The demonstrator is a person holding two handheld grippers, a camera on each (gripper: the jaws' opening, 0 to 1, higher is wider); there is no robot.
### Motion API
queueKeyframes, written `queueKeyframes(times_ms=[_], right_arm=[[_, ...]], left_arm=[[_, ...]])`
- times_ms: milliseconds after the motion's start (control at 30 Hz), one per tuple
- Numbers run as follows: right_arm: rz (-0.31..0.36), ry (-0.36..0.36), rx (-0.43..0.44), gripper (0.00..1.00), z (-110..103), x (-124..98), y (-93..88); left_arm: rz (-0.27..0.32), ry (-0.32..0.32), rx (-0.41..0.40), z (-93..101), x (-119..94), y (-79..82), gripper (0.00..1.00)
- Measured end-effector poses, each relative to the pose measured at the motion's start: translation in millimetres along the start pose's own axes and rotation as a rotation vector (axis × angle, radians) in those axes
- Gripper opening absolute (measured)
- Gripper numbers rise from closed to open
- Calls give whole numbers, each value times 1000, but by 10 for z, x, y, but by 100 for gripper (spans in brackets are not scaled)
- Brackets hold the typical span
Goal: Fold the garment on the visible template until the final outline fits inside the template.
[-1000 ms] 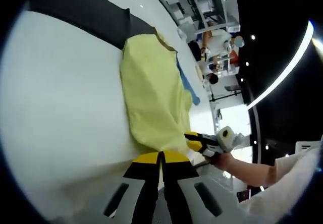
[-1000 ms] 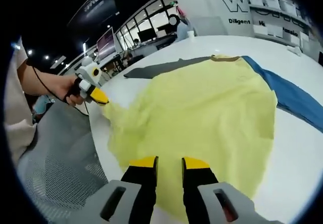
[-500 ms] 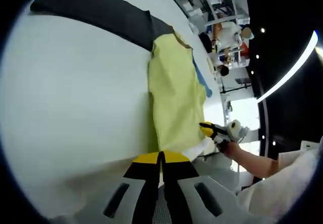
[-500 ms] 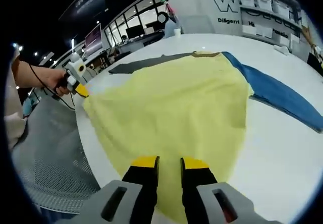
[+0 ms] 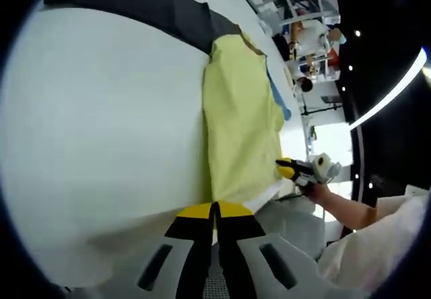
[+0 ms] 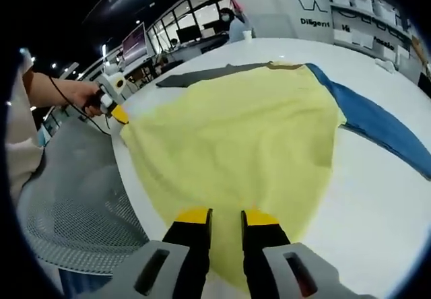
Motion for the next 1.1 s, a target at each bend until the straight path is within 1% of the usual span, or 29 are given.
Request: queueKeyframes(times_ms=[100, 133, 200, 233, 300, 333, 400, 433, 567, 733, 867, 933, 1067, 1100], right_arm=[[-22, 16, -5, 13, 10, -10, 9], [-15, 7, -18, 13, 42, -26, 48], [21, 0, -9, 13, 123, -45, 152], [21, -8, -15, 14, 165, -44, 183], [40, -27, -24, 14, 273, -44, 275], [61, -28, -21, 14, 348, -38, 362], [68, -49, -43, 15, 466, -24, 470], [86, -52, -42, 15, 546, -17, 559], [118, -77, -53, 16, 806, 29, 813], [138, -113, -63, 16, 1112, 77, 1010], [154, -143, -59, 17, 1311, 92, 1140], [160, -152, -54, 18, 1376, 92, 1194], [174, -178, -69, 19, 1545, 131, 1341], [177, -183, -75, 19, 1575, 142, 1378]], left_arm=[[-30, 14, 19, -11, 22, -35, 0], [-33, 19, 23, -23, 19, -31, 0], [-21, 20, 23, -23, 5, -15, 0], [-16, 18, 22, -20, -1, -6, 0], [-14, 17, 29, -13, -6, -1, 0], [-15, 17, 32, -8, -7, -4, 0], [-17, 20, 32, -24, 3, -4, 0], [-20, 22, 35, -28, 6, -5, 0], [-11, 23, 42, -21, -7, 19, 0], [-6, 35, 50, -20, -57, 65, 0], [0, 45, 49, -34, -127, 86, 0], [2, 48, 49, -32, -151, 101, 0], [23, 55, 61, -38, -170, 202, 0], [31, 59, 69, -37, -169, 253, 0]])
Point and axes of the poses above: the point that each gripper's makers call its tool centre point, and the gripper's own axes: x roughly forward along the fingers, z roughly to its right, y roughly out of its top, the point moved 5 cm from there along -x, roughly backward along the fingers, and after that the axes turned 2 degrees about -z, right-handed, at the moved point
